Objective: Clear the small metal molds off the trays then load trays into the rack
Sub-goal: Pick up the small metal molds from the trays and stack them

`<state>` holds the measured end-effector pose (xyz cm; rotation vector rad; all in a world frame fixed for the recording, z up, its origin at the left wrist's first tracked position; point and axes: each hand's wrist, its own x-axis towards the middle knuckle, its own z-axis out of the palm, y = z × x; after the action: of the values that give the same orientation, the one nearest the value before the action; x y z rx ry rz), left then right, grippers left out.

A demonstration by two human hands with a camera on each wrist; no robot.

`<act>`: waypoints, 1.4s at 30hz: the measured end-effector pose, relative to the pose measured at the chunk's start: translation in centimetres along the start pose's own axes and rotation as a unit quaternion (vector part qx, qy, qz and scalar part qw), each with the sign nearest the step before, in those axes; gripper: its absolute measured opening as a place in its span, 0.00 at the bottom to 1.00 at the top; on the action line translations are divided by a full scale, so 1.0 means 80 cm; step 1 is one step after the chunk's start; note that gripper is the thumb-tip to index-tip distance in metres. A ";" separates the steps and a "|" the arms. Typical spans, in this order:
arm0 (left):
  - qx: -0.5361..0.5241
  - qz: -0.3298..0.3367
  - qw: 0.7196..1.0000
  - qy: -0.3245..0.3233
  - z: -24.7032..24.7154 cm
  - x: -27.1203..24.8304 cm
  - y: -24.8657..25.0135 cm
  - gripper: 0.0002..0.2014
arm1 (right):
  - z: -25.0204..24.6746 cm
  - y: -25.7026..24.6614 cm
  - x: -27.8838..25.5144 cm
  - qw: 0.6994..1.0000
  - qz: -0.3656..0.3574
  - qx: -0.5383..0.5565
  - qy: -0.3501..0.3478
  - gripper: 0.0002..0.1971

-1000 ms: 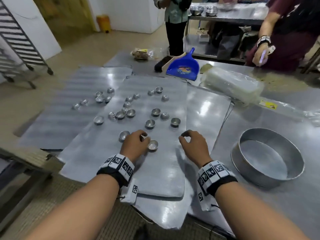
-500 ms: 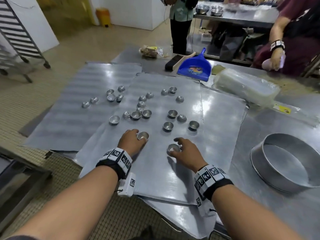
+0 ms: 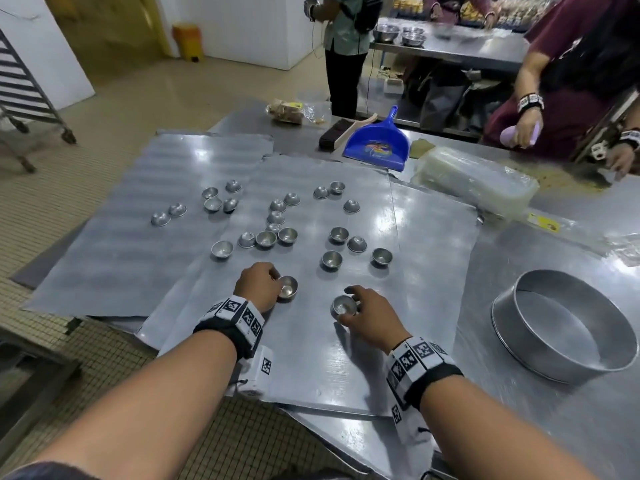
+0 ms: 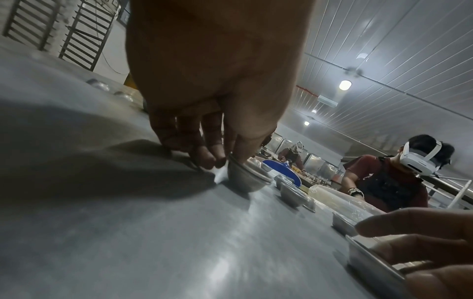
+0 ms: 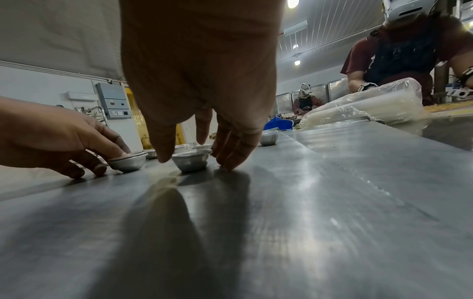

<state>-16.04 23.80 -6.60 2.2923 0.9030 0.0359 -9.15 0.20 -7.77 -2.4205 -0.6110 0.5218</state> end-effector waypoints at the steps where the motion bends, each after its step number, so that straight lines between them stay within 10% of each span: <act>1: 0.004 0.002 1.000 -0.001 0.001 -0.001 0.000 0.05 | 0.001 0.001 0.000 1.000 0.001 -0.001 -0.002 0.31; 18: 0.032 0.045 0.996 -0.070 0.012 -0.020 0.013 0.06 | 0.009 0.007 0.007 0.999 -0.020 -0.041 0.002 0.31; 42: -0.221 0.023 0.973 -0.067 -0.007 -0.031 -0.002 0.08 | 0.018 0.003 -0.002 0.998 0.011 -0.059 0.014 0.25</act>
<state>-18.12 22.69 -5.75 1.8747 0.6899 0.0916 -9.94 0.55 -8.95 -2.5442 -0.6188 0.4714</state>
